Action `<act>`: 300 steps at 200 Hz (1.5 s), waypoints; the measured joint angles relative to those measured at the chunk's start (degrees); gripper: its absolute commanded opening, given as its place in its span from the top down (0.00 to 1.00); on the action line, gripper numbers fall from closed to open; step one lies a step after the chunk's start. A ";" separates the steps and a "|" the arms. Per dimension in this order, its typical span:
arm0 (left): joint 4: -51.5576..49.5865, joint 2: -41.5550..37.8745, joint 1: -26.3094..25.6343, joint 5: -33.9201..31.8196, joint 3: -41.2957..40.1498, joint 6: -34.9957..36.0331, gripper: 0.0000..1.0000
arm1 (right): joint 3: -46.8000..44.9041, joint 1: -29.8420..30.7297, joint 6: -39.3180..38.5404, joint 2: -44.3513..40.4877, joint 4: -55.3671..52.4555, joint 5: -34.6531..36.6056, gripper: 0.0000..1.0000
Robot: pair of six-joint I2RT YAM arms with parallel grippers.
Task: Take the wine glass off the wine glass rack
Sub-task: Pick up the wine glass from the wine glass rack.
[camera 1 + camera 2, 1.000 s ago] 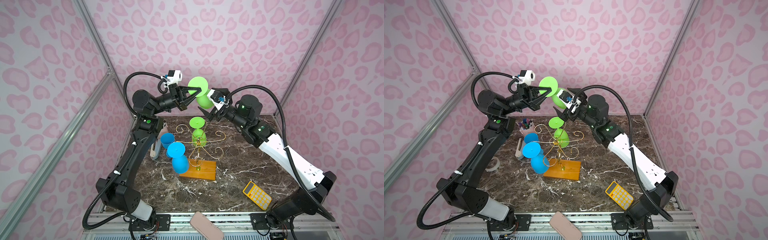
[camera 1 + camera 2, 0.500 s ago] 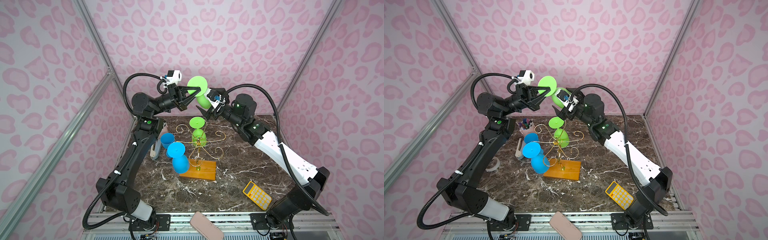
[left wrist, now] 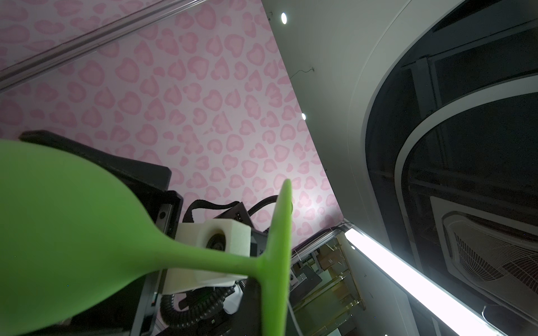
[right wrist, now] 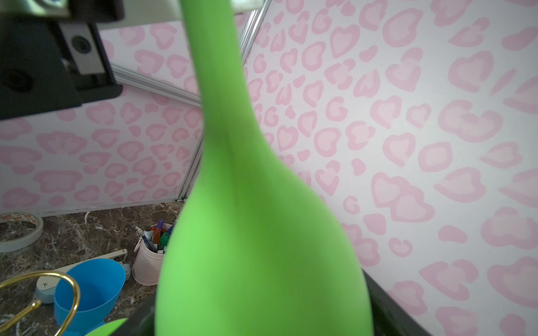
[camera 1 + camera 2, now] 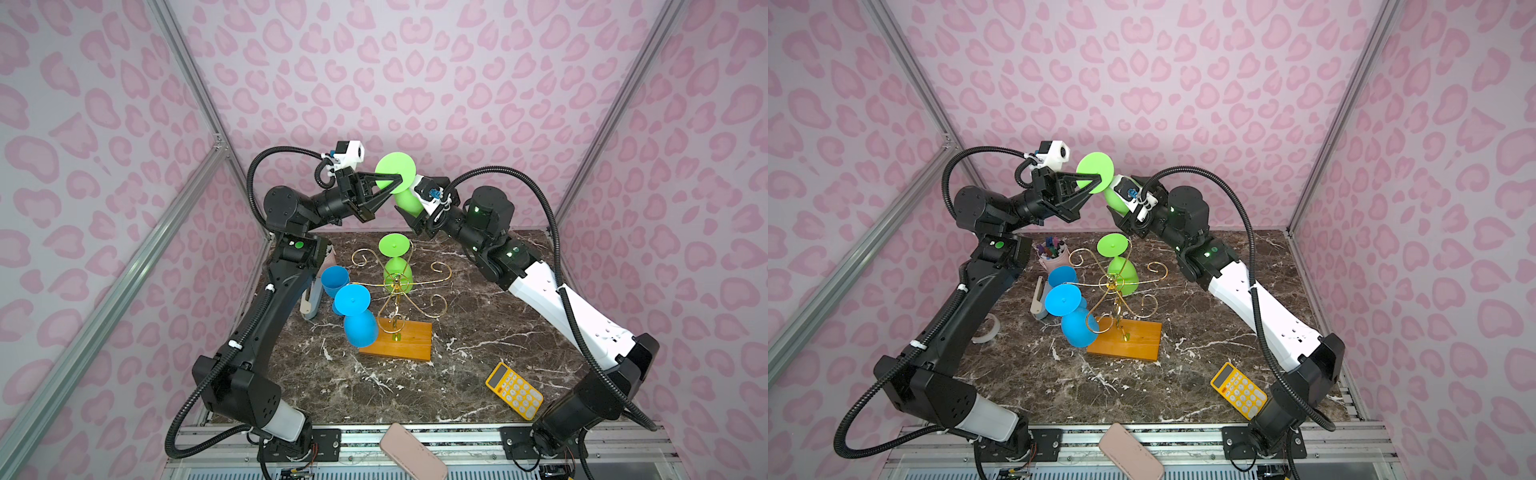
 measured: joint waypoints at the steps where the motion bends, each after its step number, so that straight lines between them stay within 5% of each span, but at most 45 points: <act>1: 0.00 0.00 0.00 0.00 0.00 0.09 0.96 | 0.00 0.00 0.00 -0.02 -0.02 0.00 0.24; 63: -1.46 -0.55 0.37 0.17 0.00 1.62 0.89 | -0.76 0.02 -0.39 -0.83 -0.31 0.39 0.33; 84: -2.21 -0.66 0.79 0.22 0.00 3.02 0.72 | -1.49 0.00 -0.20 -1.44 -0.42 0.48 0.34; 98: -2.99 -0.66 1.07 -0.02 0.00 3.39 0.47 | -1.86 0.00 -0.20 -2.05 -0.20 0.61 0.34; 114: -3.72 -0.74 1.14 -0.17 0.00 3.76 0.36 | -1.92 -0.02 -0.20 -2.49 -0.15 0.63 0.34; 169: -7.69 -2.27 2.34 -0.17 0.96 8.33 0.29 | -1.70 -0.02 -0.39 -4.04 -3.87 1.97 0.34; 249: -50.25 -8.22 3.93 -10.51 9.75 51.82 0.26 | 19.39 -0.35 1.75 -0.74 -33.00 8.00 0.34; 300: -60.15 -13.09 3.17 -21.75 5.49 71.06 0.27 | 24.06 -0.39 3.52 1.44 -49.46 13.79 0.32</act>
